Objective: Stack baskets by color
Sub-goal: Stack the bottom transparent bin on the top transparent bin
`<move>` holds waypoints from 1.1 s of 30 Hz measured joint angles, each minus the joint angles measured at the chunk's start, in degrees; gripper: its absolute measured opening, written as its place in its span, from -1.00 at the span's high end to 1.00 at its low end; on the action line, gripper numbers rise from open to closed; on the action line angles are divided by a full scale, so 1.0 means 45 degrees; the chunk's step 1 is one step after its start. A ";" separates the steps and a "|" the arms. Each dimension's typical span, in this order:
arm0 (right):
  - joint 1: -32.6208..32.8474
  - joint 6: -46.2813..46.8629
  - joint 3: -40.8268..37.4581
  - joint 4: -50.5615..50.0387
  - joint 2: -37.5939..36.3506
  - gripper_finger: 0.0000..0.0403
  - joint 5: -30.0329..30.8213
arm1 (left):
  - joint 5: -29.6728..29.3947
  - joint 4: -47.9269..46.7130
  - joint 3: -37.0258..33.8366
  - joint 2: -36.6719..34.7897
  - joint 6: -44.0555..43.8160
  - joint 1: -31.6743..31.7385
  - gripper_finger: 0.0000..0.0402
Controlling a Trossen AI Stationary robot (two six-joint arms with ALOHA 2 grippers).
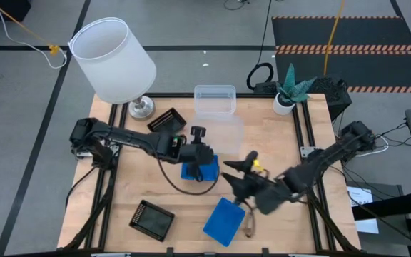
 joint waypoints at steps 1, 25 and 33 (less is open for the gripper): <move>0.0243 0.0053 0.0000 -0.0240 -0.0266 0.03 0.0026 | 0.0092 0.0000 0.0000 0.0000 0.0150 0.0180 0.97; 0.3150 0.5735 -0.2183 -0.2796 -0.5157 0.16 0.0023 | 0.6414 0.3854 0.0000 0.0143 0.3147 0.7011 0.95; 0.3150 0.5000 -0.2249 -0.2186 -0.5161 0.16 0.0018 | 0.8179 0.3940 0.0000 0.0962 0.3161 0.8547 0.94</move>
